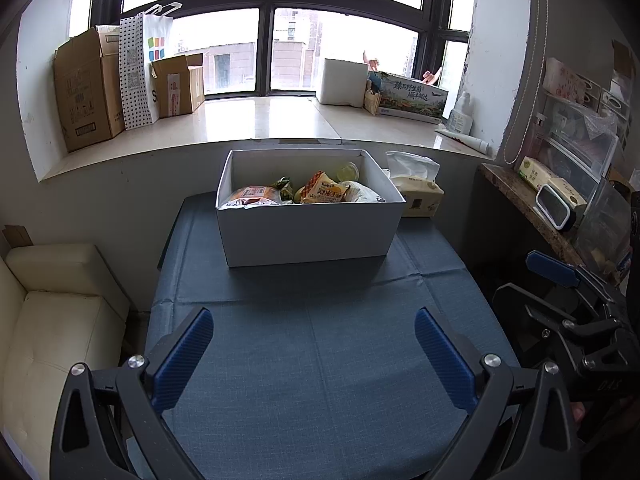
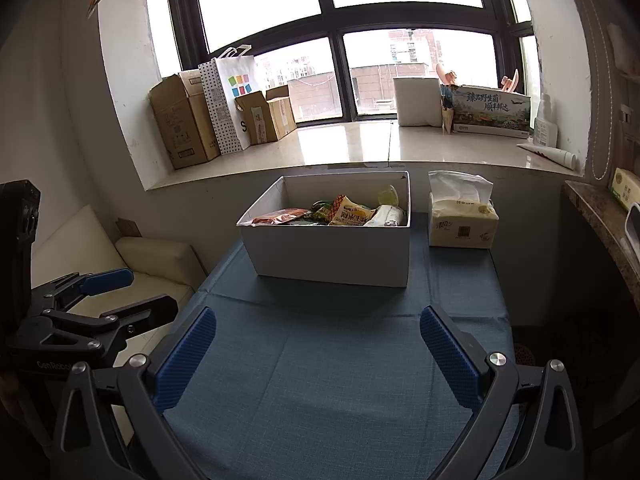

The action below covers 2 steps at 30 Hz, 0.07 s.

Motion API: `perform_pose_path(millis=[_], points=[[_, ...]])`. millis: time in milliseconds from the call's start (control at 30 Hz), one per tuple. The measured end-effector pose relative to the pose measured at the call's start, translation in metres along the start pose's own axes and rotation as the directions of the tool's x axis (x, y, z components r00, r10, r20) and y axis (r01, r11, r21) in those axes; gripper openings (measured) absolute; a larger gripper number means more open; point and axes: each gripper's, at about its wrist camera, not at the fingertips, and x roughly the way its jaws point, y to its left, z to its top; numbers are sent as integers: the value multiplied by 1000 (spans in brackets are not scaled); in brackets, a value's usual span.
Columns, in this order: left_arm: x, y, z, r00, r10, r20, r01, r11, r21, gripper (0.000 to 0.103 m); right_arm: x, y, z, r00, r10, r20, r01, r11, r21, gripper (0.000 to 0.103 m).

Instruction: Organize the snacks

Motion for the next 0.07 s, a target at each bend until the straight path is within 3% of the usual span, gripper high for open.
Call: perform_pose_path(millis=[67], points=[[0, 0, 0, 1000, 6, -1, -6, 1000, 1, 103, 0, 0, 0, 1000, 1, 0, -1, 1000, 0, 103]])
